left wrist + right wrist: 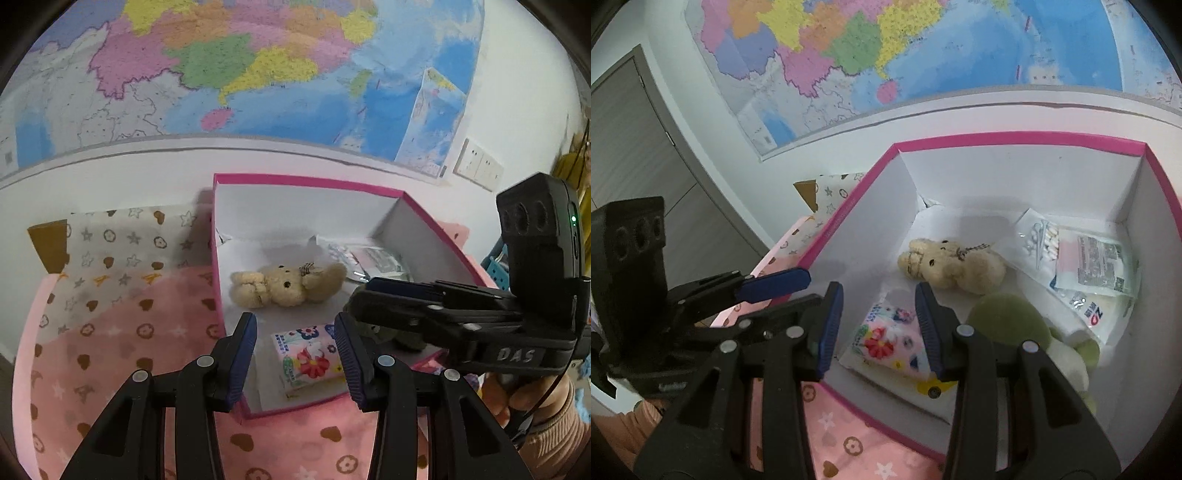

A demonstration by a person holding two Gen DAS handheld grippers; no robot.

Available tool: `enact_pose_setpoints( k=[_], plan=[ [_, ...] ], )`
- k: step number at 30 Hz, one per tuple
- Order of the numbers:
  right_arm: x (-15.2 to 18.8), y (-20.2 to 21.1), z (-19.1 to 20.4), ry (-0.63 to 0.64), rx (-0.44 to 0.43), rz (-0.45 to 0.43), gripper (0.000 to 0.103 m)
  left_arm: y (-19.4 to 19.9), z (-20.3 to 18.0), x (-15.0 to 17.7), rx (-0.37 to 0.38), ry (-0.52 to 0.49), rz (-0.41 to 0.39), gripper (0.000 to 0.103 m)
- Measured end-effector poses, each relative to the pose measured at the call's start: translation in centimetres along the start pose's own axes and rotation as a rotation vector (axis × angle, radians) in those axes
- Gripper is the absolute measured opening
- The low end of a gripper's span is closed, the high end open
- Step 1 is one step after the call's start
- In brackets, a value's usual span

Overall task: Organize soft objects
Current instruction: 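Lift the tissue pack into the magenta box and open the left gripper, then move the right gripper to the blue gingham scrunchie and grasp it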

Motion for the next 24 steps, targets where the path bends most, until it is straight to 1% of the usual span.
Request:
enact_pose_setpoints(
  k=[4,7,13,16,18,24],
  plan=[
    [0.3,2.5,0.0,0.009,-0.021,-0.037,0.043,1.7,-1.1,0.3,0.028,-0.022,-0.044,0.043],
    [0.5,5.1,0.1,0.028,-0.033,-0.081,0.043,3.0,-2.9,0.5,0.077,-0.062,-0.077,0.046],
    [2.2,10.4,-0.5,0.051,-0.010,-0.147,0.043,4.6,-6.2,1.8,0.162,-0.107,-0.101,0.051],
    [3.4,12.4,-1.6,0.039,0.018,-0.161,0.044,4.6,-7.4,2.7,0.209,-0.112,-0.086,0.051],
    [4.4,13.2,-2.4,0.027,0.044,-0.156,0.044,4.2,-8.0,3.4,0.224,-0.115,-0.067,0.051],
    [7.6,13.9,-4.9,-0.018,0.101,-0.096,0.044,2.0,-9.4,5.5,0.286,-0.090,0.016,0.051]
  ],
)
Point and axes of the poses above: each gripper's, at about its wrist camera, not at the fingertips, and y roughly against the way its jaws point, z to its left, x to its underside, the point moved 2 cm from there along -y, roughly the way its jaws point, and after that the axes turned 9 degrees about x, right-handed, at the moved point
